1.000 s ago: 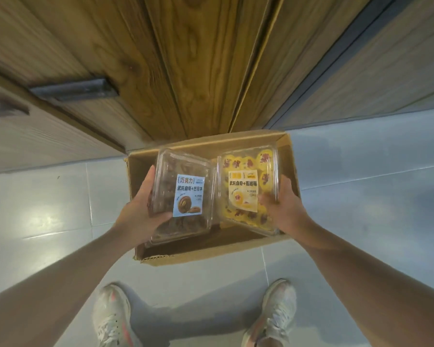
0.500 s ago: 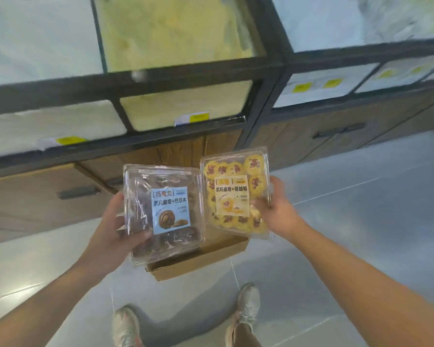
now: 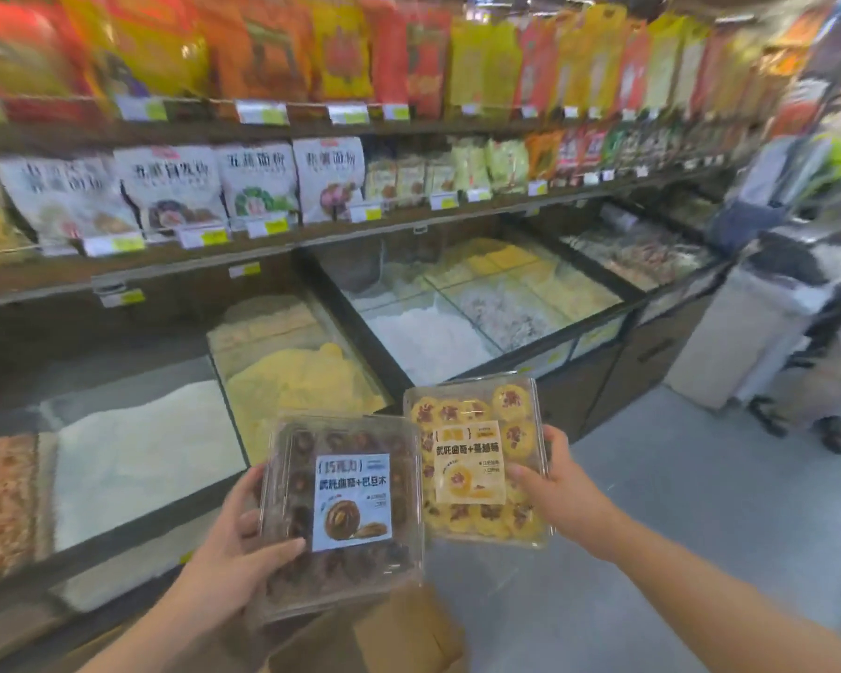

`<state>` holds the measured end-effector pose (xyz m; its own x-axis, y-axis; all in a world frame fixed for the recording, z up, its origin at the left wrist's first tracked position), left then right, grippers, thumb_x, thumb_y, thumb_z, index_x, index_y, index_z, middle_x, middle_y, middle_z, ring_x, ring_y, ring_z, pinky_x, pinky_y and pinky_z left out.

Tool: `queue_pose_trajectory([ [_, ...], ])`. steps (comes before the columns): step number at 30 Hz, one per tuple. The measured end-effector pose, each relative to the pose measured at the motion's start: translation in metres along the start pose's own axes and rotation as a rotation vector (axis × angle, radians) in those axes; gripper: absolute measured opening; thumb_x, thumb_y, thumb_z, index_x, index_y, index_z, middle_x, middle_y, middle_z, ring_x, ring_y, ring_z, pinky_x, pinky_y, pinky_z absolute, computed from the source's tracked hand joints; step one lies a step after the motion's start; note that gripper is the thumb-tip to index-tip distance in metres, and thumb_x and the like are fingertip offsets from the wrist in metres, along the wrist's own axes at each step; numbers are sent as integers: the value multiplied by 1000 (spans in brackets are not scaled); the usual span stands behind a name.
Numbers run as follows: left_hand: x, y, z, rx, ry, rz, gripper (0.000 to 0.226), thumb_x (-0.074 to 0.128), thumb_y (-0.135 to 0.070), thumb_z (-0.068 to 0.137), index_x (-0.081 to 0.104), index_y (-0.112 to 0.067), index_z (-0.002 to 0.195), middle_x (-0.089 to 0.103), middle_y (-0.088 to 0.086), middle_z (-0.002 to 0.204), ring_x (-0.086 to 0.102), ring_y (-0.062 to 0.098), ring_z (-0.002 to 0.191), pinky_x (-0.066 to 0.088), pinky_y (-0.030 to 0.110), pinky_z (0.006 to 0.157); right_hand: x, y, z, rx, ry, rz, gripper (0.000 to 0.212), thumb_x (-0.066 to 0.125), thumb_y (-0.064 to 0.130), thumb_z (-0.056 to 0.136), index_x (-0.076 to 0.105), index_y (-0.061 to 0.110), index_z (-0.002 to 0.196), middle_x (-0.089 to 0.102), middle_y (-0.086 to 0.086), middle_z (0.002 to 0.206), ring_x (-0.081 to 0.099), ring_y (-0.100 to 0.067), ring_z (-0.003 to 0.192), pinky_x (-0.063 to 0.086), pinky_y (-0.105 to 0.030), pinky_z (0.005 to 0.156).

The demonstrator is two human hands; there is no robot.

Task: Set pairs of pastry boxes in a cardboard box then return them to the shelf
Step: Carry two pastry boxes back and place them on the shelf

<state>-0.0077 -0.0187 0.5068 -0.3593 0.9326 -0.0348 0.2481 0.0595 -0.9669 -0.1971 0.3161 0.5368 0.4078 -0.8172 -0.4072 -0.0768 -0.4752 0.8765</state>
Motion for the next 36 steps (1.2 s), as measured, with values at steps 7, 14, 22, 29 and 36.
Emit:
queue_pose_trajectory([
  [7, 57, -91, -32, 95, 131, -52, 97, 86, -1, 79, 38, -54, 144, 78, 12, 111, 76, 37, 100, 60, 56, 86, -81, 50, -81, -102, -137, -67, 59, 57, 35, 102, 18, 40, 146, 68, 11, 119, 74, -9, 92, 61, -27, 72],
  [14, 184, -143, -65, 148, 246, -44, 108, 87, -1, 69, 34, -44, 153, 78, 14, 111, 77, 37, 98, 61, 59, 83, -212, 38, -179, -91, -323, -97, 54, 55, 37, 102, 20, 39, 144, 69, 11, 113, 74, -12, 90, 60, -33, 77],
  [22, 361, -185, -86, 248, 515, -40, 94, 79, 6, 79, 38, -40, 149, 77, 7, 106, 79, 26, 91, 65, 39, 64, -358, -6, -292, 8, -592, -41, 53, 56, 32, 102, 23, 36, 143, 75, 7, 102, 76, -10, 78, 62, -32, 66],
  [29, 499, -203, -84, 300, 789, -1, 98, 84, 2, 75, 41, -47, 148, 72, 20, 124, 74, 37, 107, 58, 61, 91, -431, -47, -380, 65, -840, 93, 47, 56, 22, 104, 28, 29, 141, 74, 0, 104, 77, -12, 77, 63, -33, 66],
  [36, 610, -205, -85, 250, 1070, 4, 118, 105, -33, 44, 45, -52, 143, 74, 15, 123, 73, 35, 112, 54, 58, 99, -462, -89, -447, 198, -1049, 151, 50, 56, 24, 104, 27, 31, 144, 80, 0, 93, 78, -22, 79, 63, -39, 68],
])
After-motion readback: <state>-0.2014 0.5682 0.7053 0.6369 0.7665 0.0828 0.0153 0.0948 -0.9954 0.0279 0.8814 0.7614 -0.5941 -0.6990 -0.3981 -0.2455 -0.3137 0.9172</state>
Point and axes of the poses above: each hand's wrist, its own z-axis towards the middle knuckle, its own x-axis out of the palm, y = z × x, the point moved 4 cm from there along z, towards the middle knuckle
